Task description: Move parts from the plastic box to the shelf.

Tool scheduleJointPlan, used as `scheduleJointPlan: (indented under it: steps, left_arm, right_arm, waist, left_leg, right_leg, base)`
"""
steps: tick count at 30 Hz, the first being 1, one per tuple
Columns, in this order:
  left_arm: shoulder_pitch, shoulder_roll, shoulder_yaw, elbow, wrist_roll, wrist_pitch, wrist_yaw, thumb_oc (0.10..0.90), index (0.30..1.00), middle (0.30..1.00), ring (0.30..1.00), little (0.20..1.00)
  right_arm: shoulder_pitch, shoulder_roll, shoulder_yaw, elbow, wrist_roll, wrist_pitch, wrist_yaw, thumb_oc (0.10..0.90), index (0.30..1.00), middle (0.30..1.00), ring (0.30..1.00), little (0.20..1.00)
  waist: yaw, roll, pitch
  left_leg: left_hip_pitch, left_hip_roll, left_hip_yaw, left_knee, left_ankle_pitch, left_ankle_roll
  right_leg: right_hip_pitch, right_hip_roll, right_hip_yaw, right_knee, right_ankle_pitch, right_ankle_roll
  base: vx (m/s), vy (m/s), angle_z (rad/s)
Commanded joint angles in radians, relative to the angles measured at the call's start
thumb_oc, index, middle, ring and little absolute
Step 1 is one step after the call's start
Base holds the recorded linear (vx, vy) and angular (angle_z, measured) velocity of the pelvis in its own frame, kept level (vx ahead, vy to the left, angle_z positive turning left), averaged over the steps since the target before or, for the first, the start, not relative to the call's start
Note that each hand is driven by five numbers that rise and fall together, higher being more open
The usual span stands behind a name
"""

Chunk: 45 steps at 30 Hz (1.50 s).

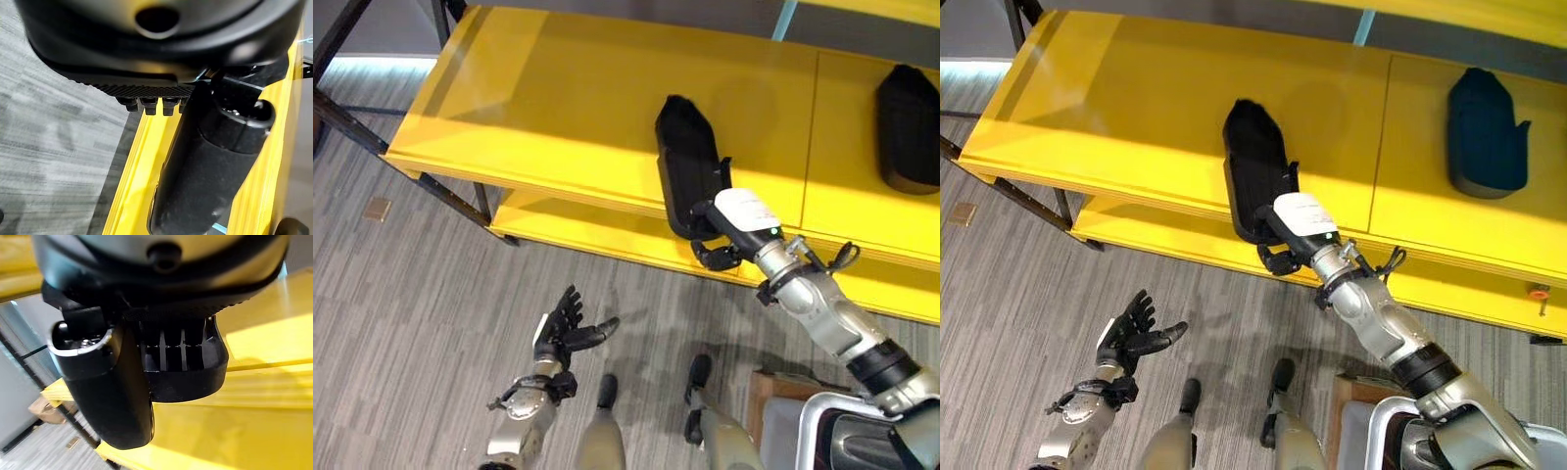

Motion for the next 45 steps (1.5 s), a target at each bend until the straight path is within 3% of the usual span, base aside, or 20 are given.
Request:
scheduleJointPlan:
  steps: [1, 5, 11, 18, 30, 45]
  left_arm:
    - [0.007, 0.077, -0.004, -0.11, -0.036, -0.097, -0.011, 0.9, 1.0, 1.0, 1.0, 1.0]
    - [0.002, 0.085, -0.013, -0.111, -0.045, -0.098, -0.008, 0.9, 1.0, 1.0, 1.0, 1.0]
    - [-0.006, 0.105, -0.022, -0.127, -0.063, -0.103, -0.019, 0.9, 1.0, 1.0, 1.0, 1.0]
    - [-0.008, 0.116, -0.023, -0.131, -0.081, -0.107, -0.021, 0.9, 1.0, 1.0, 1.0, 1.0]
    - [-0.005, 0.124, -0.031, -0.14, -0.111, -0.116, -0.032, 0.9, 1.0, 1.0, 1.0, 1.0]
    - [-0.025, 0.135, -0.055, -0.153, -0.117, -0.119, -0.053, 0.9, 1.0, 1.0, 1.0, 1.0]
  right_arm:
    - [-0.209, -0.023, -0.009, -0.025, 0.042, -0.013, -0.141, 0.4, 0.3, 0.3, 0.3, 0.3]
    - [-0.301, -0.049, 0.004, 0.03, 0.09, 0.0, -0.154, 0.4, 0.3, 0.3, 0.3, 0.3]
    - [-0.517, -0.13, 0.123, 0.182, 0.159, 0.018, -0.137, 0.4, 0.3, 0.3, 0.3, 0.3]
    - [-0.649, -0.166, 0.216, 0.275, 0.243, 0.013, -0.114, 0.4, 0.3, 0.3, 0.3, 0.3]
    - [-0.751, -0.114, 0.339, 0.525, 0.298, 0.009, -0.066, 0.4, 0.3, 0.3, 0.3, 0.3]
    - [-0.803, -0.017, 0.378, 0.76, 0.289, 0.009, -0.044, 0.4, 0.3, 0.3, 0.3, 0.3]
  waist:
    - [0.004, -0.047, -0.074]
    - [0.006, -0.046, -0.064]
    - [0.015, -0.049, -0.043]
    - [0.016, -0.06, -0.035]
    - [0.024, -0.063, -0.033]
    - [0.049, -0.045, -0.028]
  left_leg:
    - [-0.02, 0.029, 0.004, -0.041, 0.088, 0.015]
    - [-0.032, 0.022, 0.011, -0.041, 0.087, 0.017]
    - [-0.046, 0.013, 0.008, -0.041, 0.089, 0.022]
    - [-0.043, 0.014, 0.013, -0.041, 0.088, 0.024]
    - [-0.04, 0.022, 0.012, -0.041, 0.089, 0.021]
    - [-0.055, 0.022, -0.007, -0.041, 0.101, 0.016]
  right_leg:
    - [0.059, -0.127, 0.083, 0.098, -0.12, 0.125]
    - [0.046, -0.134, 0.092, 0.092, -0.112, 0.128]
    - [0.028, -0.14, 0.101, 0.096, -0.106, 0.127]
    - [0.016, -0.135, 0.112, 0.108, -0.108, 0.123]
    - [0.011, -0.129, 0.113, 0.114, -0.108, 0.121]
    - [0.012, -0.124, 0.096, 0.108, -0.103, 0.123]
  base:
    - [0.0, 0.0, 0.0]
    - [0.0, 0.036, -0.02]
    - [0.0, 0.01, -0.02]
    - [0.0, 0.001, -0.01]
    - [0.0, -0.001, -0.02]
    - [0.0, 0.0, 0.0]
